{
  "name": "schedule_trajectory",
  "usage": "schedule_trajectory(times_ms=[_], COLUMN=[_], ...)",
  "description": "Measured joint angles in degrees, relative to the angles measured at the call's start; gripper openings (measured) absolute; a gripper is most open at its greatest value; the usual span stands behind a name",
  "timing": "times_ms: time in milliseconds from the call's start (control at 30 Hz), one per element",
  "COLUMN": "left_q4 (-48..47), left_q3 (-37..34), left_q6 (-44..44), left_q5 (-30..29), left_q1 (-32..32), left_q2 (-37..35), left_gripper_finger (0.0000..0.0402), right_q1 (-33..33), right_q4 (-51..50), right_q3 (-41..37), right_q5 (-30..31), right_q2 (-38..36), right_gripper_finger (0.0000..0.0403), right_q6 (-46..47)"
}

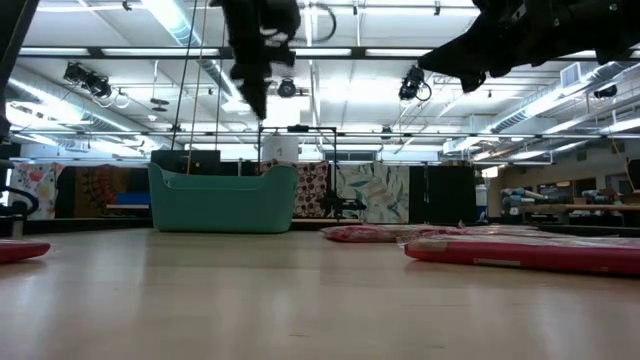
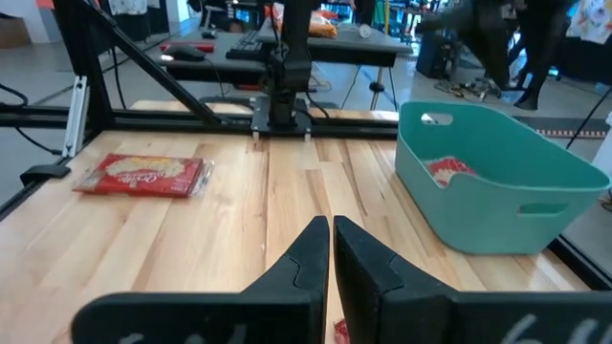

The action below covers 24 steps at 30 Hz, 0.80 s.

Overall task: Sort popcorn bags into baskets
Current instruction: Put the popcorn bag into the blue bin

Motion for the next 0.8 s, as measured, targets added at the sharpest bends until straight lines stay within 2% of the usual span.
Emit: schedule_trajectory(times_ms=[67, 133, 300, 600, 800], left_q4=[1.1, 1.3, 2.2, 22.0, 32.2], left_q3=[0.0, 0.1, -2.9, -16.8, -24.2], left_q6=[-3.1, -5.8, -8.1, -6.3, -6.5], left_q5=[8.0, 10.4, 10.6, 10.5, 10.4], left_q1=[-1.7, -3.7, -9.7, -17.5, -19.0], left_q2=[-1.1, -1.6, -1.6, -1.6, -2.3], left_gripper_finger=[0.0172, 0.0166, 0.0156, 0.0155, 0.0155], right_q1=[0.0, 0.0, 0.0, 0.0, -0.1], right_q4=[-1.1, -1.3, -1.3, -2.5, -15.8], right_q3=[0.0, 0.0, 0.0, 0.0, 5.0], right_q5=[0.1, 0.2, 1.6, 3.3, 7.7], right_q2=[0.0, 0.0, 0.0, 0.0, 0.0], right_gripper_finger=[0.0024, 0.0024, 0.0024, 0.0024, 0.0024], right_q6=[0.4, 0.5, 0.7, 3.4, 7.8])
